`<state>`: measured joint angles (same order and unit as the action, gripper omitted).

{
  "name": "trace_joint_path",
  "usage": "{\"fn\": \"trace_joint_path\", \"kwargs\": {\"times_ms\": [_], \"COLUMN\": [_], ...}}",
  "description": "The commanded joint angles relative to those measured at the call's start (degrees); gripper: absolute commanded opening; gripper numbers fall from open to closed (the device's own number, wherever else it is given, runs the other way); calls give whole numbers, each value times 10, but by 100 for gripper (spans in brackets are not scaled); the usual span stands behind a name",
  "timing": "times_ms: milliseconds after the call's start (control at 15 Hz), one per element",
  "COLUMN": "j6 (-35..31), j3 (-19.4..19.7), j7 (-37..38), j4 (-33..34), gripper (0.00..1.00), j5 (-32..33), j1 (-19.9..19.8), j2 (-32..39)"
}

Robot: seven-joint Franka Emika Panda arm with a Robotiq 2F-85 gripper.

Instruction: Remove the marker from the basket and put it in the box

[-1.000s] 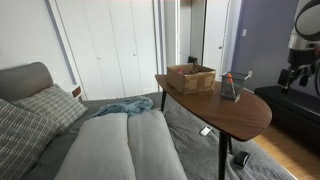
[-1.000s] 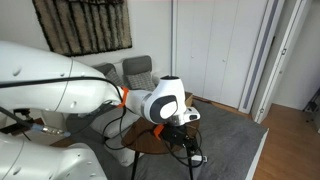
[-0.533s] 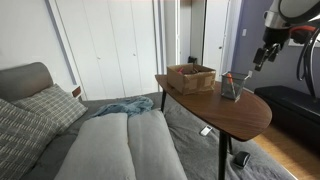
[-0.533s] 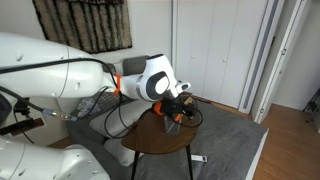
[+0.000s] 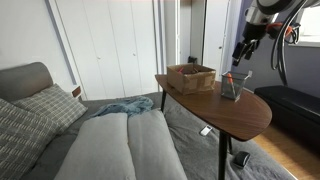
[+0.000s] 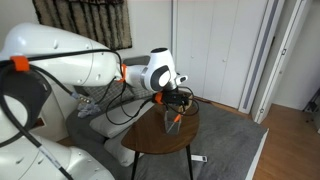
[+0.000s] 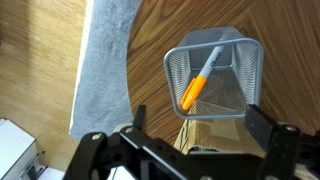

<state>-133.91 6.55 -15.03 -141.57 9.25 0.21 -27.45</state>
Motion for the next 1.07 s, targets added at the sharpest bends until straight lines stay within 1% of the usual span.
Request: {"fn": "trace_joint_path", "kwargs": {"times_ms": [0, 67, 133, 200, 400, 467, 600, 667, 800, 867, 1000], "j6": [9, 10, 10, 11, 13, 14, 15, 16, 13, 10, 6], "j3": [16, 17, 19, 21, 27, 27, 26, 24, 20, 18, 15], "j7": [-35, -39, -45, -51, -71, -76, -80, -79, -74, -67, -60], "j4": [29, 30, 31, 31, 30, 30, 30, 30, 28, 27, 24], "gripper": [76, 70, 69, 63, 61, 63, 65, 68, 68, 70, 63], "j5": [-56, -63, -71, -81, -111, -119, -136, -142, -150, -149, -148], "j1": [18, 17, 16, 17, 19, 19, 20, 20, 18, 16, 12], "j2": [41, 46, 51, 56, 70, 74, 83, 86, 91, 93, 96]}}
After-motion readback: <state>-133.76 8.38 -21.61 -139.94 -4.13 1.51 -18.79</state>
